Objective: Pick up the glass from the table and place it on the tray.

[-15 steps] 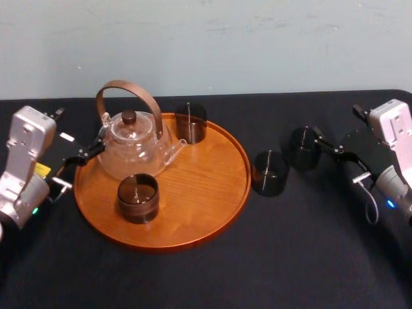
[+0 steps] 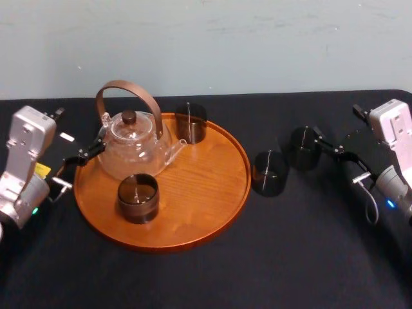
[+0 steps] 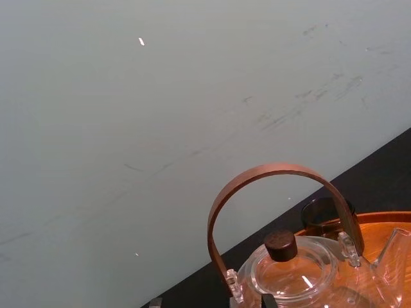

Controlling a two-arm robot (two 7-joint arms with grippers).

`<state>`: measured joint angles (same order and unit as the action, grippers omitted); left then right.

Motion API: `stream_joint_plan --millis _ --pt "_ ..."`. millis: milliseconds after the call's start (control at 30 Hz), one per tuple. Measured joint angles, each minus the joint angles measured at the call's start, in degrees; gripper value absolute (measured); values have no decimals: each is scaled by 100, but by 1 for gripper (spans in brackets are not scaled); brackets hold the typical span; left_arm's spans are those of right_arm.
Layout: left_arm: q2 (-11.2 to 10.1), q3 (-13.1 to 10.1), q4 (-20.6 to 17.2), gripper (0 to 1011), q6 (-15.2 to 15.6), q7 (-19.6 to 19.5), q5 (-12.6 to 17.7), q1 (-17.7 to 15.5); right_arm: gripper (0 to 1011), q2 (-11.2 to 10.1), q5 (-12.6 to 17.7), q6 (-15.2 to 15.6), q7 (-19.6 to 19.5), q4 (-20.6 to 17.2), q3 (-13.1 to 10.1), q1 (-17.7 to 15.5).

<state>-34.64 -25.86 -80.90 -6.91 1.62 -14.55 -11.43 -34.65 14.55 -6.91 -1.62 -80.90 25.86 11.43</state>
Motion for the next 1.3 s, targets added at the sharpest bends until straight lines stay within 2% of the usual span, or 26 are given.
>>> stream_joint_plan --millis 1300 --pt "0 0 0 1001 0 0 0 0 1010 0 0 0 0 0 0 0"
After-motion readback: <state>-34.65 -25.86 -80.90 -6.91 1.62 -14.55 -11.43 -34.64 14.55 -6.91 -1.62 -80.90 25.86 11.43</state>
